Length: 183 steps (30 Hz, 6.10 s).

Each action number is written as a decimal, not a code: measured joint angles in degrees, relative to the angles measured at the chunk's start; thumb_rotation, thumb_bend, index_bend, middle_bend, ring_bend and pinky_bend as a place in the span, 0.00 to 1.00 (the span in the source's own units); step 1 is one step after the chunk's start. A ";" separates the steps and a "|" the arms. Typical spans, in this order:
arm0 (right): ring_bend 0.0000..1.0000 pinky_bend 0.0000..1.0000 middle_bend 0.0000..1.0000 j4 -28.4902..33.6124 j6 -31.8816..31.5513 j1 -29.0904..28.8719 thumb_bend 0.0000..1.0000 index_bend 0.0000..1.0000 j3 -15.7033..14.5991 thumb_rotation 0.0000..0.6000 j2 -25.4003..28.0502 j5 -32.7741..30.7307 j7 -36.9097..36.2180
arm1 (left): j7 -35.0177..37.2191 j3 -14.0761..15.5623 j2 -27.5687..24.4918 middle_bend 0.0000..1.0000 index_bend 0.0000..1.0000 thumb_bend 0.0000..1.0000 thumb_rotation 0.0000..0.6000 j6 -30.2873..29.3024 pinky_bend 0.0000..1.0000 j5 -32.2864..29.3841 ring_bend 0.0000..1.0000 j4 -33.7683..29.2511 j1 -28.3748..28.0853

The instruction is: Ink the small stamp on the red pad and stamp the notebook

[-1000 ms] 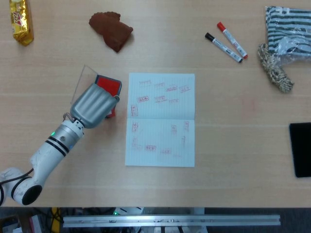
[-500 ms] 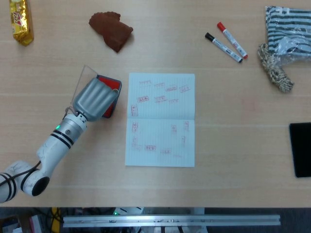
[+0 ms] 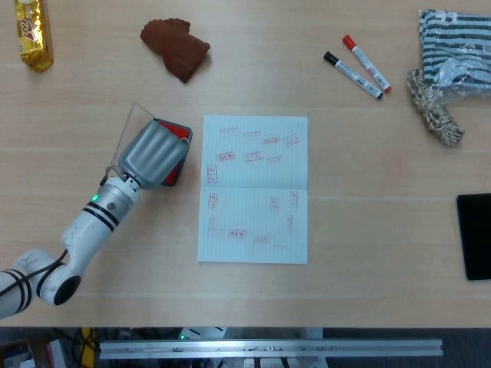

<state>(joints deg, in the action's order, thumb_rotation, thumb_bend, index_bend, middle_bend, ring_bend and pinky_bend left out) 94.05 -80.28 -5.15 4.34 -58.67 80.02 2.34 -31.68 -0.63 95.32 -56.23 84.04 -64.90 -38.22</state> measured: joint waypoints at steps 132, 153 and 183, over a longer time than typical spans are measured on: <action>0.34 0.43 0.41 -5.38 -1.80 3.31 0.29 0.41 -0.37 1.00 -0.60 0.59 -6.94 | -34.49 1.90 0.70 1.00 0.57 0.28 1.00 -1.74 1.00 -2.81 1.00 -27.12 0.51; 0.34 0.43 0.41 -4.92 -1.76 3.37 0.29 0.41 -0.30 1.00 -0.21 0.64 -6.43 | -38.81 2.97 6.73 1.00 0.57 0.28 1.00 -1.02 1.00 -4.16 1.00 -25.82 -0.12; 0.34 0.43 0.41 -4.27 -1.46 3.40 0.29 0.41 -0.19 1.00 0.03 0.07 -5.41 | -38.98 4.22 12.74 1.00 0.57 0.28 1.00 -1.08 1.00 -6.71 1.00 -17.86 0.39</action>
<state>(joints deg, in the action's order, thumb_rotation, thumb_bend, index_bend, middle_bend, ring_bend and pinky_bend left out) 89.77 -81.74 -1.76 4.16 -58.63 80.09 -3.08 -70.67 3.59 108.06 -57.32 77.33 -82.76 -37.83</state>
